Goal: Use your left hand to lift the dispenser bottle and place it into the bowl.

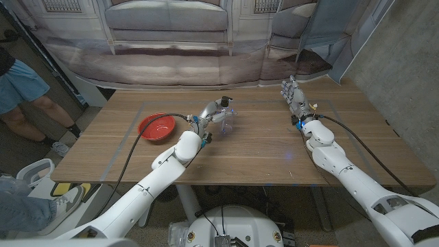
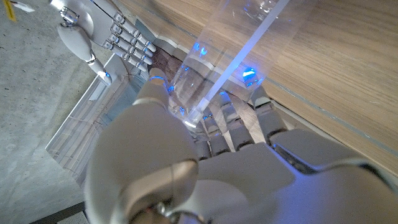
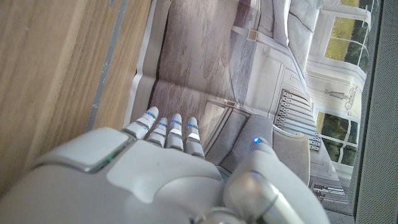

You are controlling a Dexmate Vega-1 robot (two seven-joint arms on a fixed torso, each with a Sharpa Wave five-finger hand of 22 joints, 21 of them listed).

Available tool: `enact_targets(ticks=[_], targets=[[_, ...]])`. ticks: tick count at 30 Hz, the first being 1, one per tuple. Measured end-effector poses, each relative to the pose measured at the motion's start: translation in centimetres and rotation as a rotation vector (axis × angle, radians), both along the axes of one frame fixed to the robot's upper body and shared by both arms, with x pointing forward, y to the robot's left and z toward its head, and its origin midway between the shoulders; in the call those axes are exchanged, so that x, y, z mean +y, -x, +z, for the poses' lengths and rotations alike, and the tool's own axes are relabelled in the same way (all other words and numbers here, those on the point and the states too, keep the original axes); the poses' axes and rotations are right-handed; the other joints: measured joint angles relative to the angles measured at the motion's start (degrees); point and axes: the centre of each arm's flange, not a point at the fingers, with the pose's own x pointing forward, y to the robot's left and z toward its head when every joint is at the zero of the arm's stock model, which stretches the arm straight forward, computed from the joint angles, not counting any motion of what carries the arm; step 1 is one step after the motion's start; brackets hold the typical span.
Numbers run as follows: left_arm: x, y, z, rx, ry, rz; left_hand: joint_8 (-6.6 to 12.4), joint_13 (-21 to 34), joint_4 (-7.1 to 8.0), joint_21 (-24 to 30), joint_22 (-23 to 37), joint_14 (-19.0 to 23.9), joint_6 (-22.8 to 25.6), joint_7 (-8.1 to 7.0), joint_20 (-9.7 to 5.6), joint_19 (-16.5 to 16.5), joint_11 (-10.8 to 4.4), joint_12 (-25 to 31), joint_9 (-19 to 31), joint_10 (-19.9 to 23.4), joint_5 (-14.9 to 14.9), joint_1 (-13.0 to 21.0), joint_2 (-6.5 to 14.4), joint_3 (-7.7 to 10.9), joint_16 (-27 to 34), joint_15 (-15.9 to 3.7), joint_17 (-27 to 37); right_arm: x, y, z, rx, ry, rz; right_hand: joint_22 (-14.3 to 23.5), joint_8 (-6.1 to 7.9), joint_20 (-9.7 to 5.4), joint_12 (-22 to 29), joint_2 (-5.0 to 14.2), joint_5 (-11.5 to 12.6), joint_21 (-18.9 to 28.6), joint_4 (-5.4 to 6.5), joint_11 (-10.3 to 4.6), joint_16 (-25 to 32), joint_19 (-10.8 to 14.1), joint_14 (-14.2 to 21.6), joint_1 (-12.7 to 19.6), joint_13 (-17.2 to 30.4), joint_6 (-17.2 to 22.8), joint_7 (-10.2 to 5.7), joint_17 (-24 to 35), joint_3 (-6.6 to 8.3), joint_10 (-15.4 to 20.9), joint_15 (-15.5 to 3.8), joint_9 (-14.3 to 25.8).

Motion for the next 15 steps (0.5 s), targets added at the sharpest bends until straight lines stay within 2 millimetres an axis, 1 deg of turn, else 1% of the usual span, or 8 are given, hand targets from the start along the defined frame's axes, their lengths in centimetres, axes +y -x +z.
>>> enact_targets(ticks=[5, 9, 12, 15], targets=[[0.05, 0.13, 0.06, -0.002, 0.008, 0.000, 0.21, 0.26, -0.05, 0.45, -0.02, 0.00, -0.11, 0.33, 0.00, 0.00, 0.00, 0.00, 0.00, 0.00, 0.00, 0.31, 0.45, 0.07, -0.01, 0.00, 0.01, -0.08, 0.14, 0.07, -0.003, 0.002, 0.000, 0.00, 0.00, 0.00, 0.00, 0.00, 0.00, 0.00, -0.06, 0.00, 0.00, 0.00, 0.00, 0.00, 0.00, 0.00, 0.00, 0.00, -0.06, 0.00, 0.00, 0.00], [0.08, 0.27, 0.17, -0.005, 0.015, -0.001, 0.21, 0.26, -0.09, 0.45, -0.02, 0.06, -0.14, 0.36, 0.30, 0.30, 0.00, 0.00, 0.00, 0.00, 0.00, 0.31, 0.45, 0.11, -0.01, -0.07, 0.28, -0.15, 0.26, 0.09, -0.004, 0.004, 0.000, 0.00, 0.00, 0.00, 0.00, 0.00, 0.00, 0.00, -0.06, 0.00, 0.00, 0.00, 0.00, 0.00, 0.00, 0.00, 0.00, 0.00, -0.06, 0.00, 0.00, 0.00], [0.10, 0.39, 0.28, -0.009, 0.021, -0.004, 0.21, 0.52, -0.24, 0.45, -0.02, 0.06, -0.36, 0.56, 0.06, 0.53, 0.00, 0.00, 0.26, -0.01, 0.00, 0.31, 0.45, 0.34, -0.02, -0.08, 0.28, -0.20, 0.33, 0.10, -0.005, 0.004, -0.001, 0.00, 0.00, 0.00, 0.00, 0.00, 0.00, 0.00, -0.06, 0.00, 0.00, 0.00, 0.00, 0.00, 0.00, 0.00, 0.00, 0.00, -0.06, 0.00, 0.00, 0.00], [0.14, 0.48, 0.38, -0.011, 0.024, -0.006, 0.21, 0.53, -0.13, 0.62, -0.03, 0.07, -0.36, 0.56, 0.18, 0.65, 0.01, 0.00, 0.26, -0.01, 0.00, 0.31, 0.45, 0.62, -0.02, -0.08, 0.28, -0.22, 0.40, 0.13, -0.006, 0.003, -0.001, 0.00, 0.00, 0.00, 0.00, 0.00, 0.00, 0.00, -0.06, 0.00, 0.00, 0.00, 0.00, 0.00, 0.00, 0.00, 0.00, 0.00, -0.06, 0.00, 0.00, 0.00]])
